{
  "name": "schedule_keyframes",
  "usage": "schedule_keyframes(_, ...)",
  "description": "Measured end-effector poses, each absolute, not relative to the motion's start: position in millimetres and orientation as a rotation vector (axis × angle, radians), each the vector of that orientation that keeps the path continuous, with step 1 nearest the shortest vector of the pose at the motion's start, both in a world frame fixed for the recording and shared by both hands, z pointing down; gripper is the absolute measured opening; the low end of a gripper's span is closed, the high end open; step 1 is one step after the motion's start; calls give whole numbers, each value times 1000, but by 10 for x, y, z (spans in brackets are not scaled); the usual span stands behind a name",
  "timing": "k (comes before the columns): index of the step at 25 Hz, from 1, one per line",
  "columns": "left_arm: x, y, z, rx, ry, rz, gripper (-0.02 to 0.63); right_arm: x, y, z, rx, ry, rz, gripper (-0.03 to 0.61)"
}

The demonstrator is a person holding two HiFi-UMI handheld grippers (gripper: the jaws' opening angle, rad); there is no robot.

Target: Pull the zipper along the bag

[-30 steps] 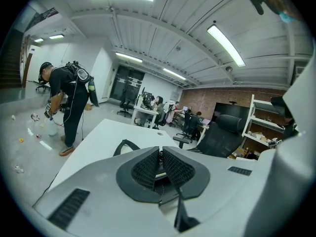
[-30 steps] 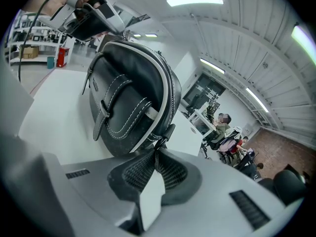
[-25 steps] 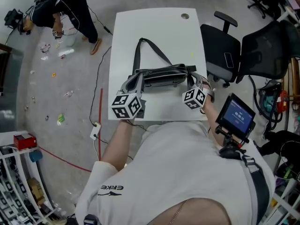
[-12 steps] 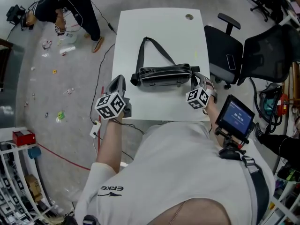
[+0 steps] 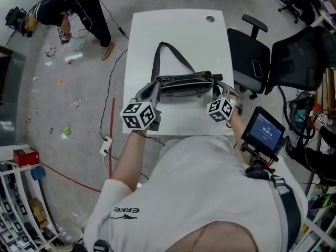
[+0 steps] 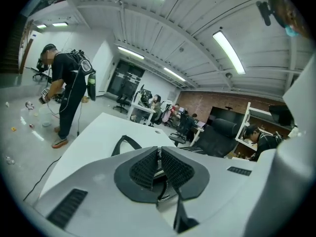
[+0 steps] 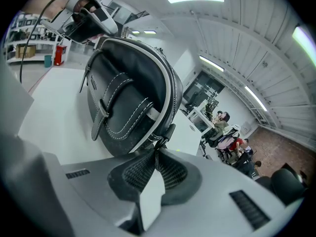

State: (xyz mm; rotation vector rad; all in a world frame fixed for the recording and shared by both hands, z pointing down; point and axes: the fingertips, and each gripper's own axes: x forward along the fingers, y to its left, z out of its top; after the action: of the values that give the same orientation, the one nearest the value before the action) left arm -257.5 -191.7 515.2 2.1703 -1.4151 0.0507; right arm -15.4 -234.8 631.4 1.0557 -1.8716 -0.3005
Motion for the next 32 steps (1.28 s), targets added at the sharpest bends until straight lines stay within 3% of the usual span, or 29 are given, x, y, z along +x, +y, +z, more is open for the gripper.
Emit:
schedule_keyframes(4,-2497,-1935,5185,2193,-1359,79,20,-155,-2342,6320,1054,-1869,-301,25)
schedule_keyframes(7,-2427,-1943,5228,2203,-1280,90,111,-156,-2340,6329,1054,-1867,-300,25)
schedule_keyframes(11,-2373,-1975,5267,2212,-1223,128,146,-154,-2337,6333,1058,-1866,-299,25)
schedule_keyframes(23,-2369,-1971,5256,2223,-1171,172,139,-156,-2304,6322,1062,-1865,-296,25)
schedule_keyframes(26,-2350,-1959,5253,2244,-1151,168,113,-142,-2299,6333,1064,-1866,-298,25)
schedule_keyframes(28,-2330,-1951,5234,2259,-1137,167,54,-141,-2297,6330,1063,-1867,-300,25)
schedule_keyframes(32,-2269,-1935,5187,2284,-1097,159,44,-147,-2301,6316,1062,-1865,-301,25)
